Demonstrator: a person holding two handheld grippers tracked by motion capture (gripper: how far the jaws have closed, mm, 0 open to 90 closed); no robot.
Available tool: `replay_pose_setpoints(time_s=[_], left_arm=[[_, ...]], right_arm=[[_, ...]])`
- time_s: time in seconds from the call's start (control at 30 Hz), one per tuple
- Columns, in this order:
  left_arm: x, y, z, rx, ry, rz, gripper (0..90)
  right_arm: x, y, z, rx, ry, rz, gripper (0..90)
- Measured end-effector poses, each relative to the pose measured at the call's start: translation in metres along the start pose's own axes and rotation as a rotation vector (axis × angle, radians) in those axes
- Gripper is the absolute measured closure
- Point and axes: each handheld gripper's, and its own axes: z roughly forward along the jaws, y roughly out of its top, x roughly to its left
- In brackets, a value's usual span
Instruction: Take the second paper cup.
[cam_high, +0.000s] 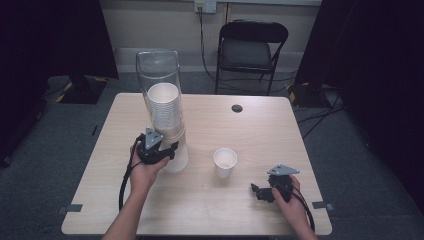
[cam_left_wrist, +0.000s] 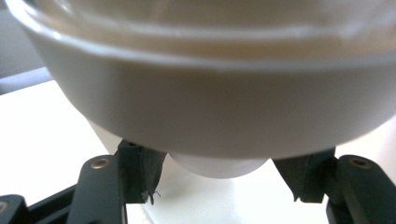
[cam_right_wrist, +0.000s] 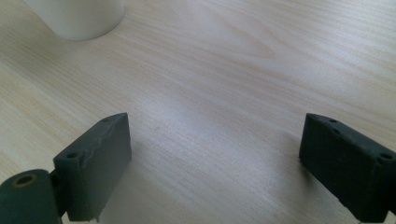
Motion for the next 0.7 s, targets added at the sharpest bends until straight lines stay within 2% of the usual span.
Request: replay_pose_setpoints(time_s=[0.03, 0.07, 0.1, 0.13, 0.17, 0.2, 0.23, 0.3, 0.33, 0.37, 0.43, 0.5, 0.6, 0.7], left_arm=[[-0.001, -0.009, 0.005, 0.112, 0.006, 0.023, 37.9], [-0.002, -0.018, 0.008, 0.195, 0.021, 0.043, 37.8], [-0.002, -0.030, 0.013, 0.332, -0.001, 0.028, 37.6], [-0.003, -0.041, 0.015, 0.282, -0.015, -0.036, 37.6], [-0.005, -0.055, 0.013, 0.231, -0.045, -0.084, 37.4], [-0.006, -0.059, 0.012, 0.226, -0.053, -0.069, 37.4], [-0.006, -0.062, 0.009, 0.222, -0.059, -0.081, 37.3], [-0.005, -0.066, 0.006, 0.214, -0.074, -0.080, 37.2], [-0.002, -0.069, 0.000, 0.203, -0.079, -0.046, 37.1], [-0.002, -0.071, -0.002, 0.184, -0.081, -0.073, 37.1], [0.000, -0.078, -0.003, 0.173, -0.084, -0.088, 37.0], [0.001, -0.086, -0.004, 0.162, -0.087, -0.088, 36.9], [0.003, -0.089, -0.010, 0.153, -0.085, -0.089, 36.9], [0.006, -0.091, -0.013, 0.165, -0.095, -0.088, 36.8]], right_arm=[[0.000, 0.000, 0.000, 0.000, 0.000, 0.000, 8.7], [0.000, 0.000, 0.000, 0.001, 0.000, 0.001, 8.7], [0.000, 0.000, 0.000, 0.001, 0.000, 0.001, 8.7], [0.000, 0.000, 0.000, 0.001, 0.001, 0.002, 8.7], [0.000, 0.000, 0.000, 0.000, 0.003, 0.004, 8.7], [0.000, 0.000, 0.000, 0.001, 0.004, 0.005, 8.7], [0.000, 0.000, 0.000, 0.001, 0.004, 0.005, 8.7], [0.000, 0.000, 0.000, 0.001, 0.003, 0.003, 8.6], [0.000, 0.000, 0.000, 0.001, 0.000, 0.003, 8.0], [0.000, 0.000, 0.000, 0.003, 0.000, 0.002, 7.7], [0.000, 0.001, 0.001, 0.003, 0.002, 0.004, 7.3], [0.000, 0.001, 0.001, 0.003, 0.001, 0.004, 7.3], [0.000, 0.000, 0.000, 0.004, -0.001, 0.005, 7.4], [0.000, 0.000, 0.000, 0.005, -0.002, 0.005, 7.3]])
